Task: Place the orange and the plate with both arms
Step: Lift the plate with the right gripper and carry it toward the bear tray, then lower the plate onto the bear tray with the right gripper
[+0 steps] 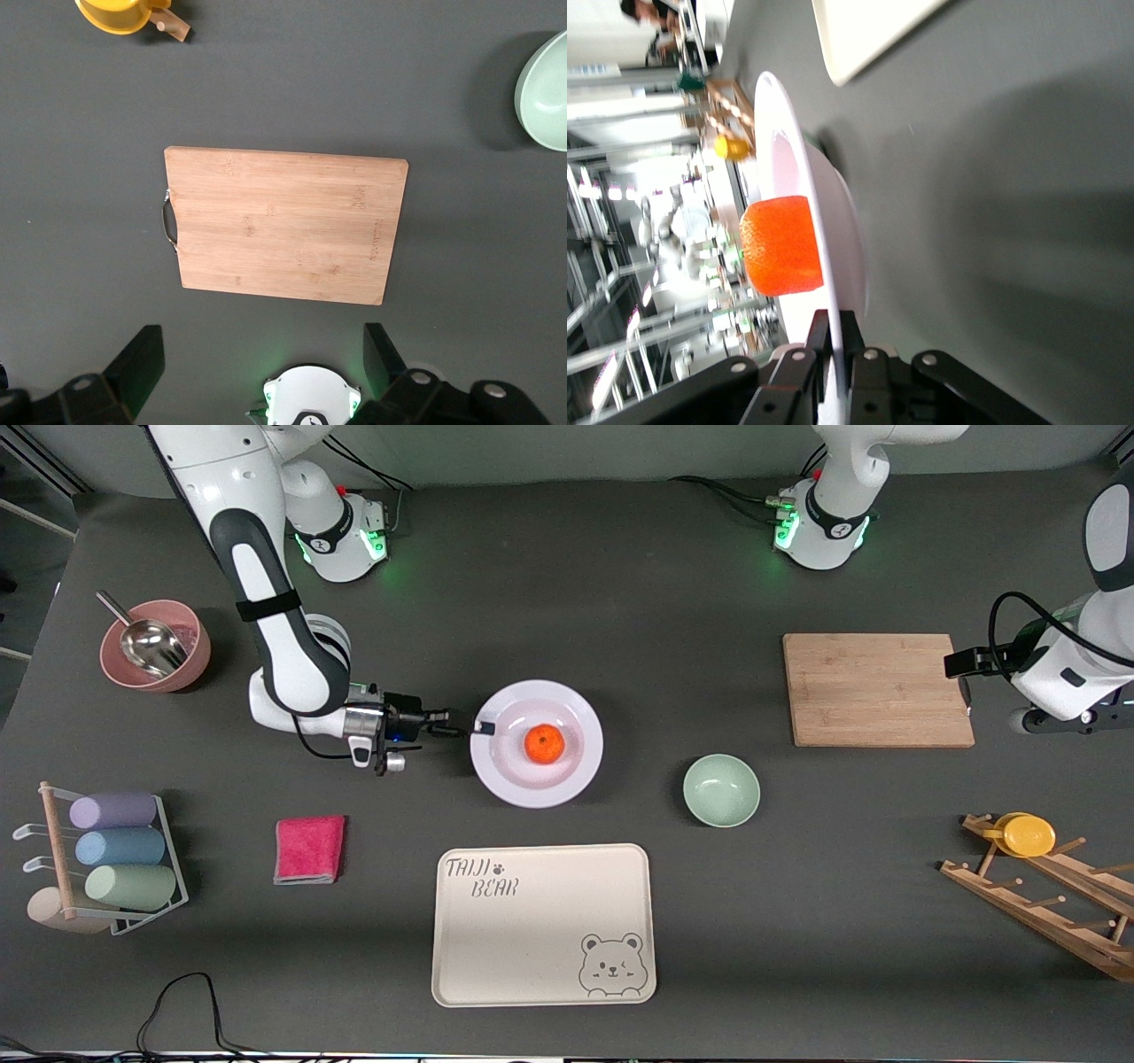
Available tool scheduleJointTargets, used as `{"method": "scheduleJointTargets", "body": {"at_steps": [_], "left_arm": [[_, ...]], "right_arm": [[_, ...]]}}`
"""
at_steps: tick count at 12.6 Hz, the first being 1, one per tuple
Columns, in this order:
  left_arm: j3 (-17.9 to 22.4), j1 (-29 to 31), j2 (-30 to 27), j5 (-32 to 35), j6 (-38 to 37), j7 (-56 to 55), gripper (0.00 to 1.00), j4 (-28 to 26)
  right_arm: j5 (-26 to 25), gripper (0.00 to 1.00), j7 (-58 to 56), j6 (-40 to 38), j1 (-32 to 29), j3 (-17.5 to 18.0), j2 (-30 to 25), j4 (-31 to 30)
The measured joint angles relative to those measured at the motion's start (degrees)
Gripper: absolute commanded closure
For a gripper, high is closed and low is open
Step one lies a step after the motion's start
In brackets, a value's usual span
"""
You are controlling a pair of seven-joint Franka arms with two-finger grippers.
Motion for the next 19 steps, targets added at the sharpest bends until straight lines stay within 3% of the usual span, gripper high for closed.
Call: {"method": "scheduleJointTargets", "body": {"at_steps": [8, 15, 19], "left_arm": [[0.00, 0.00, 0.00, 0.01, 0.00, 0.00, 0.00, 0.08], [-0.02, 0.00, 0.00, 0.01, 0.00, 0.00, 0.00, 0.09], [-0.15, -0.05, 0.01, 0.01, 0.00, 0.00, 0.00, 0.10]], "right_arm": [[0.01, 1.00, 13.94, 7.47, -1.34, -0.33, 2.47, 15.58], [0.01, 1.00, 23.93, 15.26, -1.23, -0.09, 14.82, 34.74], [0.02, 1.00, 24.64, 21.72, -1.17, 0.22, 21.48, 41.22]]}}
